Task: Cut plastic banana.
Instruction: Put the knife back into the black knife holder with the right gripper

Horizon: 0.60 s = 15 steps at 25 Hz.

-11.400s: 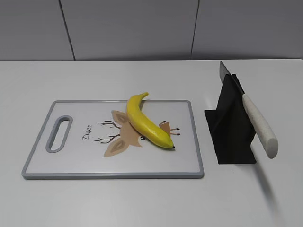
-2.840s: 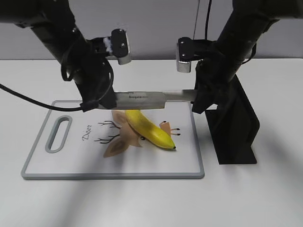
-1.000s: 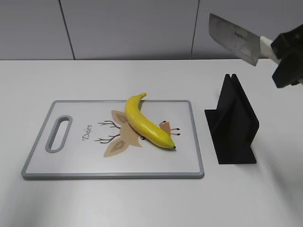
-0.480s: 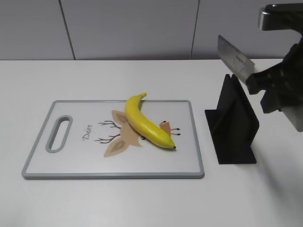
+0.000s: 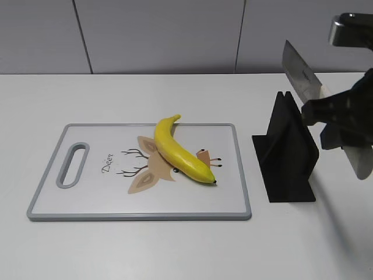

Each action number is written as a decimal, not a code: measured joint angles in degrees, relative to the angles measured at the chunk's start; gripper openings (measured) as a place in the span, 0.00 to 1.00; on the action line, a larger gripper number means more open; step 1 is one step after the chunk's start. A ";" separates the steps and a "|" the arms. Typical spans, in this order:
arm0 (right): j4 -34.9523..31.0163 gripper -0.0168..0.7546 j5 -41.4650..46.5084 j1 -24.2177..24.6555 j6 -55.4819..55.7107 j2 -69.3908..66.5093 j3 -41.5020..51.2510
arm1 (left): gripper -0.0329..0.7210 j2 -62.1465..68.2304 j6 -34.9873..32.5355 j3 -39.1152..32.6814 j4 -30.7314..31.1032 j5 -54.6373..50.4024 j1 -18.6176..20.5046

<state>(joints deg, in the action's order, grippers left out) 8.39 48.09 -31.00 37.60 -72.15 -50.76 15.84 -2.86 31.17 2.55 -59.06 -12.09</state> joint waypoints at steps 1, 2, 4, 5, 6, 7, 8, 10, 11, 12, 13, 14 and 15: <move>-0.13 0.25 -0.80 0.00 0.25 0.46 0.94 | 0.81 -1.72 0.00 -0.72 0.00 -0.06 0.00; -0.22 0.25 -1.34 0.00 0.37 0.77 1.71 | 0.81 -3.63 0.00 -1.13 0.00 -0.50 0.00; -0.34 0.25 -1.88 0.00 0.55 0.96 2.60 | 0.81 -7.22 0.00 -1.57 0.00 -1.09 0.00; -0.40 0.25 -2.09 0.00 0.57 0.96 2.80 | 0.81 -9.11 0.00 -1.68 0.00 -1.45 0.00; -0.46 0.25 -2.26 0.00 0.57 0.96 2.86 | 0.81 -11.02 0.00 -1.92 0.02 -1.80 0.00; -0.46 0.25 -2.47 0.00 0.57 0.96 2.86 | 0.81 -12.88 0.00 -2.35 0.02 -2.19 0.00; -0.46 0.25 -2.74 0.00 0.62 1.02 2.86 | 0.81 -14.27 0.00 -2.70 0.02 -2.69 0.00; -0.38 0.25 -2.97 0.00 0.62 1.02 3.21 | 0.80 -15.89 0.00 -2.83 0.07 -3.33 0.05; -0.49 0.25 -3.29 0.00 0.62 1.02 3.59 | 0.80 -16.10 0.00 -2.83 0.12 -3.41 0.04; -0.49 0.25 -3.29 0.00 0.62 0.89 3.98 | 0.80 -16.11 0.00 -2.83 0.06 -3.41 0.04; -0.38 0.25 -3.29 0.00 0.62 0.68 4.59 | 0.80 -16.16 0.00 -2.83 0.06 -3.41 0.04; -0.31 0.25 -3.33 0.00 0.62 0.35 5.25 | 0.80 -16.16 0.00 -2.83 0.06 -3.41 0.04; -0.31 0.25 -3.44 0.00 0.62 0.01 5.76 | 0.80 -16.16 0.00 -2.83 0.06 -3.41 0.04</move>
<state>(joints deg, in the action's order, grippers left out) 8.08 44.65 -31.00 38.22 -72.14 -45.00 -0.31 -2.86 28.34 2.62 -62.47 -12.04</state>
